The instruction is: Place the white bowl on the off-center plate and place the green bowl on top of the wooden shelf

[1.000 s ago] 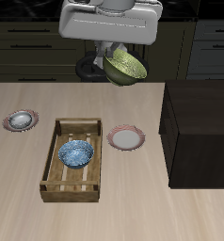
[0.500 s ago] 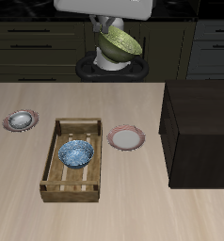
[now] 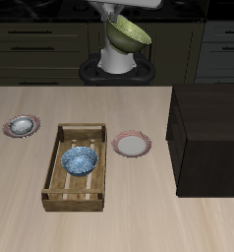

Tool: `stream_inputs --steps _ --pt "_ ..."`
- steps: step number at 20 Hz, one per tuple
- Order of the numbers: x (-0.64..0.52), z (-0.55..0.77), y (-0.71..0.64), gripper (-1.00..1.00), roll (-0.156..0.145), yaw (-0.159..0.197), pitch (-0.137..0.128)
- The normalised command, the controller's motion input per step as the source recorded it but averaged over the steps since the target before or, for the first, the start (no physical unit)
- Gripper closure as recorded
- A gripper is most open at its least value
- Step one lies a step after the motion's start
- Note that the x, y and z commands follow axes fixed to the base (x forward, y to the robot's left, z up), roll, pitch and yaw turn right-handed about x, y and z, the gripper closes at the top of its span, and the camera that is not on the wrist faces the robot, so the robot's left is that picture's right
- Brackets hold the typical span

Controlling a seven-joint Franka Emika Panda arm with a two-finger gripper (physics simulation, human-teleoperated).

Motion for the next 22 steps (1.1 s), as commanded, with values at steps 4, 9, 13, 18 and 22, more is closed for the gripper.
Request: stream_inputs --steps 4,9,13,18,22 --pt "0.03 -0.03 0.38 1.0 0.047 0.0 0.006" --pt "0.04 -0.04 0.53 1.0 0.079 0.004 0.013" --pt "0.0 0.01 0.39 1.0 0.051 -0.029 0.006" --pt "-0.06 -0.09 0.57 1.0 0.066 -0.035 0.02" --pt "-0.05 -0.13 0.41 1.0 0.041 0.002 0.022"
